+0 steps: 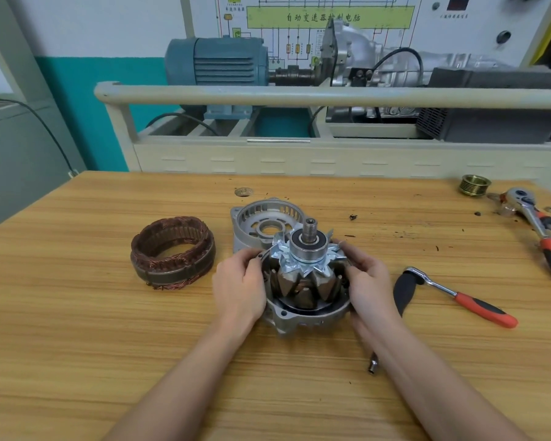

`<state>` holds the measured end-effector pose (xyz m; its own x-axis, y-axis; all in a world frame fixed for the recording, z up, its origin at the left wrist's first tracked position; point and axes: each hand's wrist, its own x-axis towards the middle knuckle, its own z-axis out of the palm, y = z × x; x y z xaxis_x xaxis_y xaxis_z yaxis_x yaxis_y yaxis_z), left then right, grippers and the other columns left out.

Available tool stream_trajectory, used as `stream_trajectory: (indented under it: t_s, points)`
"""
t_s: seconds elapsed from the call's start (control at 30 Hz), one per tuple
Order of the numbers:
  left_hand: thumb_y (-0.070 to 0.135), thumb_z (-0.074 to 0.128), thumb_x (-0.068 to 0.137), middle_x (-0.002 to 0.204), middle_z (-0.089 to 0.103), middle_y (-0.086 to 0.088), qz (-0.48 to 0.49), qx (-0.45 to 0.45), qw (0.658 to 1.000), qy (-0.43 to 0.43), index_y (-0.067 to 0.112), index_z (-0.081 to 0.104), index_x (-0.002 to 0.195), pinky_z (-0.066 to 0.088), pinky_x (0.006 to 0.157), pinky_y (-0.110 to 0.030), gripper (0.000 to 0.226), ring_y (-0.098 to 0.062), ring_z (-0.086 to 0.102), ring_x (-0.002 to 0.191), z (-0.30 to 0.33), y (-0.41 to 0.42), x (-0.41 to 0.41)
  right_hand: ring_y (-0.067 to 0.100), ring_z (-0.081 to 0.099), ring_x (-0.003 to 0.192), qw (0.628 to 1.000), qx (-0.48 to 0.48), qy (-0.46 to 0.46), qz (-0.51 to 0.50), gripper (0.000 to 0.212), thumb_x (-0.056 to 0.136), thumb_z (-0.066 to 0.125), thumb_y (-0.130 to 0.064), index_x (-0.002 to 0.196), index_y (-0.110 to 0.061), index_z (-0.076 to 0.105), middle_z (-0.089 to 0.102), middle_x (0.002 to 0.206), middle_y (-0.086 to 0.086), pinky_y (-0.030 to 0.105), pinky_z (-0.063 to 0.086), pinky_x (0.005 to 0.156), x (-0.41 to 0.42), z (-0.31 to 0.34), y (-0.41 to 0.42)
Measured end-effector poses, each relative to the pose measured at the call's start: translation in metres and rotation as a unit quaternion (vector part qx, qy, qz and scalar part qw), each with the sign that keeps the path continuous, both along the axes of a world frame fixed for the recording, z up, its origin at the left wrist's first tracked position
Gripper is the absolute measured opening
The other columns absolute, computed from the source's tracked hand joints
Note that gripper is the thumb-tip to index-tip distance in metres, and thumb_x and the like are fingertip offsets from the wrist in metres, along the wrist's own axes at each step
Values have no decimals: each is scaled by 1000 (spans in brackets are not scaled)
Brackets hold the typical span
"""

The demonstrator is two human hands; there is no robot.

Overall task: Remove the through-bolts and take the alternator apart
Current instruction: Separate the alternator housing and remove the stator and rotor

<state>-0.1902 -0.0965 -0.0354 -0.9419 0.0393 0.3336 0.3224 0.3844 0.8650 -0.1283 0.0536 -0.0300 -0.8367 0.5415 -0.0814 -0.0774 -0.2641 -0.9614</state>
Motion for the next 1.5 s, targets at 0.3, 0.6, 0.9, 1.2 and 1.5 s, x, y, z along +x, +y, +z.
stream_trajectory:
  t_s: [0.3, 0.6, 0.9, 1.2, 1.5]
  points:
    - [23, 44, 75, 75, 60, 31, 13, 78, 996, 45, 16, 73, 95, 46, 67, -12, 36, 16, 58, 77, 3, -3, 7, 19, 63, 113, 996, 24, 88, 16, 61, 92, 37, 15, 92, -31, 77, 70, 113, -1, 44, 51, 95, 6, 2, 0]
    - [26, 40, 75, 88, 72, 4, -5, 31, 1000, 0, 12, 74, 97, 50, 79, -30, 43, -14, 65, 88, 2, -3, 10, 21, 64, 109, 999, 2, 39, 8, 48, 91, 43, 13, 98, -23, 73, 71, 110, 1, 46, 51, 95, 2, -7, 1]
    - [14, 51, 88, 87, 66, 12, -6, 7, 1000, -13, 15, 73, 103, 43, 77, -24, 26, -9, 61, 87, -5, -4, 8, 21, 65, 107, 1000, -16, 15, 8, 49, 92, 40, 13, 93, -23, 73, 72, 109, 2, 42, 54, 91, 4, -8, 0]
    - [15, 54, 89, 80, 59, 22, -14, -11, 1000, -24, 19, 73, 100, 36, 67, -9, 22, 10, 51, 77, -6, -5, 1, 5, 63, 104, 972, 217, 79, 38, 19, 82, 62, -44, 95, -31, 68, 70, 105, -13, 33, 50, 96, 14, 43, 13]
    - [23, 51, 87, 92, 69, 12, -24, -21, 999, 0, 21, 73, 102, 41, 75, -22, 27, -4, 57, 85, -6, -7, 4, -2, 52, 88, 772, 600, -78, 196, 60, 56, 80, -55, 108, -30, 61, 55, 92, -22, 15, 42, 73, 4, 94, 2]
